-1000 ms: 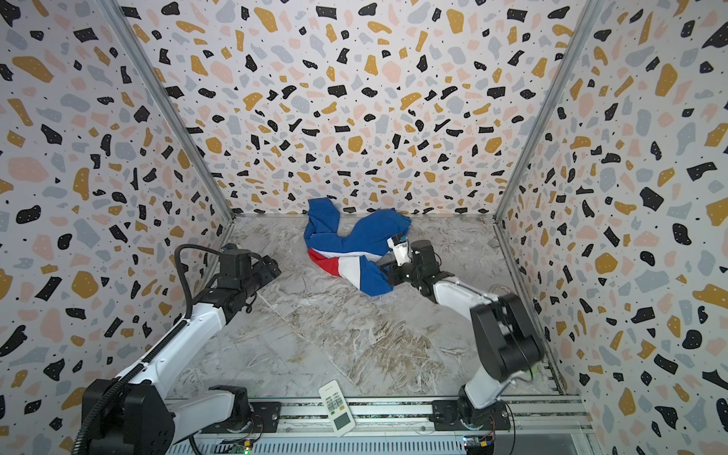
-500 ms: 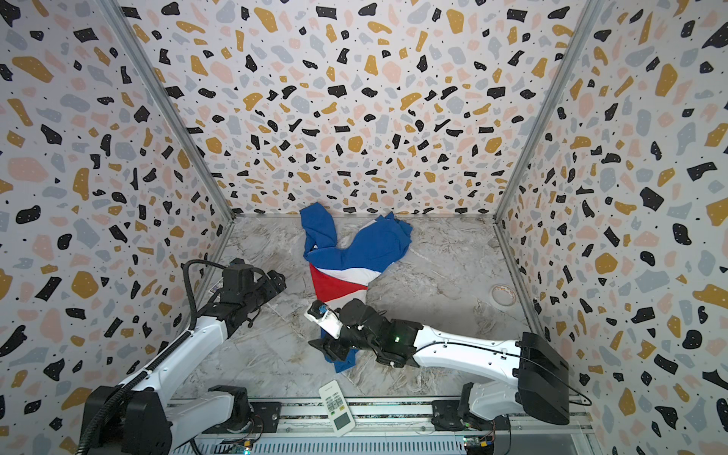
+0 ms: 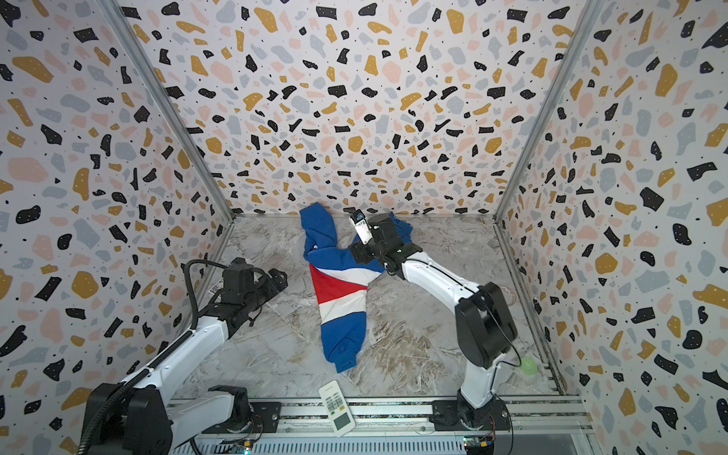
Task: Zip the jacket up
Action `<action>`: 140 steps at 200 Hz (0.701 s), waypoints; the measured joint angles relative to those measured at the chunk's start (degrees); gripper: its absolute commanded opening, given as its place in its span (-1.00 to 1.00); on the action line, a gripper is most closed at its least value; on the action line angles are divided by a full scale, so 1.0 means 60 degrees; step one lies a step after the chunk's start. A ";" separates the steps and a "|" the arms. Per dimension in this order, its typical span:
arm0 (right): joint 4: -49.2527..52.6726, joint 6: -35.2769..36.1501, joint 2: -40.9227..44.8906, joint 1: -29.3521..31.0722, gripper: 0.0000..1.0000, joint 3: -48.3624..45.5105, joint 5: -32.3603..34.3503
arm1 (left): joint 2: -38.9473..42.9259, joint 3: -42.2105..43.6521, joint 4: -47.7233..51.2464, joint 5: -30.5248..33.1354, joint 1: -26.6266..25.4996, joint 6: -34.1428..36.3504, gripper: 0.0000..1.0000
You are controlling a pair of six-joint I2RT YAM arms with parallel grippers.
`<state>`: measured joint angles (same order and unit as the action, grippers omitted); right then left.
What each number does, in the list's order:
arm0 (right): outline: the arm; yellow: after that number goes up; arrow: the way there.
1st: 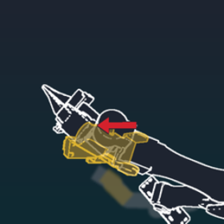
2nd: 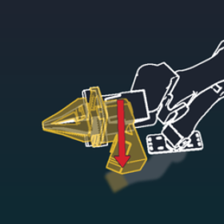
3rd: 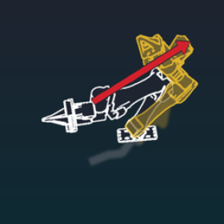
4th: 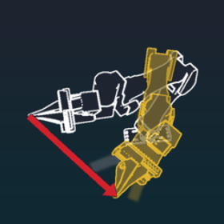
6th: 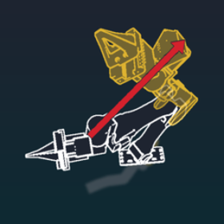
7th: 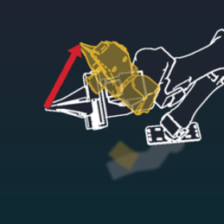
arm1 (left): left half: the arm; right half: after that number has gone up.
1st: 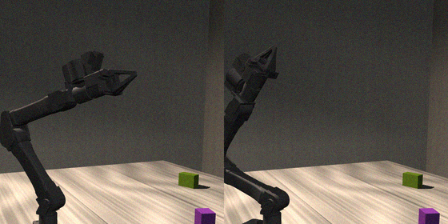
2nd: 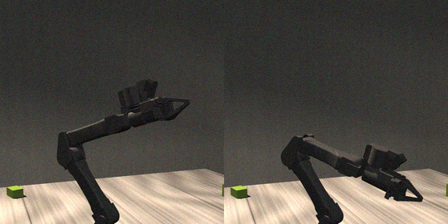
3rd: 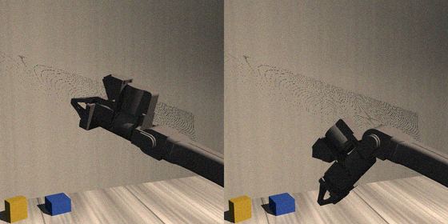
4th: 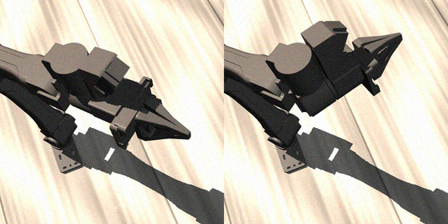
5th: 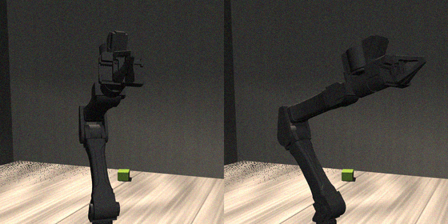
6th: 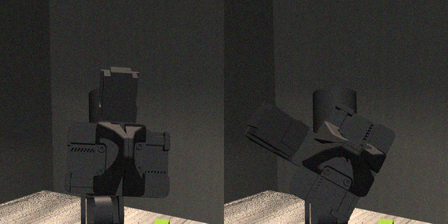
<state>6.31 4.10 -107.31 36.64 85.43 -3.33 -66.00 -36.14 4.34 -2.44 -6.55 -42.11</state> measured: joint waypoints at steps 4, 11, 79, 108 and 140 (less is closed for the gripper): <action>0.0069 -0.0029 -0.0193 0.0058 0.67 0.0036 -0.0004 | -0.0051 0.0000 -0.0011 0.0000 0.0000 0.0000 0.87; 0.0244 -0.0117 -0.0419 0.0208 0.67 0.0026 -0.0011 | -0.0135 0.0000 -0.0022 0.0000 0.0000 0.0000 0.88; 0.0867 -0.1213 -0.0634 0.3308 0.66 -0.0674 0.0408 | -0.0029 -0.0044 0.0040 0.0539 0.0095 0.0168 1.00; 0.0729 -0.1395 -0.0754 0.3738 0.60 -0.1617 0.0270 | 0.0455 -0.0040 0.0135 0.0532 0.0313 0.0339 1.00; 0.0867 -0.1574 -0.1129 0.3512 0.42 -0.1978 0.0561 | 0.0929 0.0033 0.0273 0.0535 0.0459 0.0528 0.99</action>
<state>11.51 -5.34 -114.08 57.71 73.56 0.03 -60.42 -35.94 5.98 0.78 -3.79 -38.94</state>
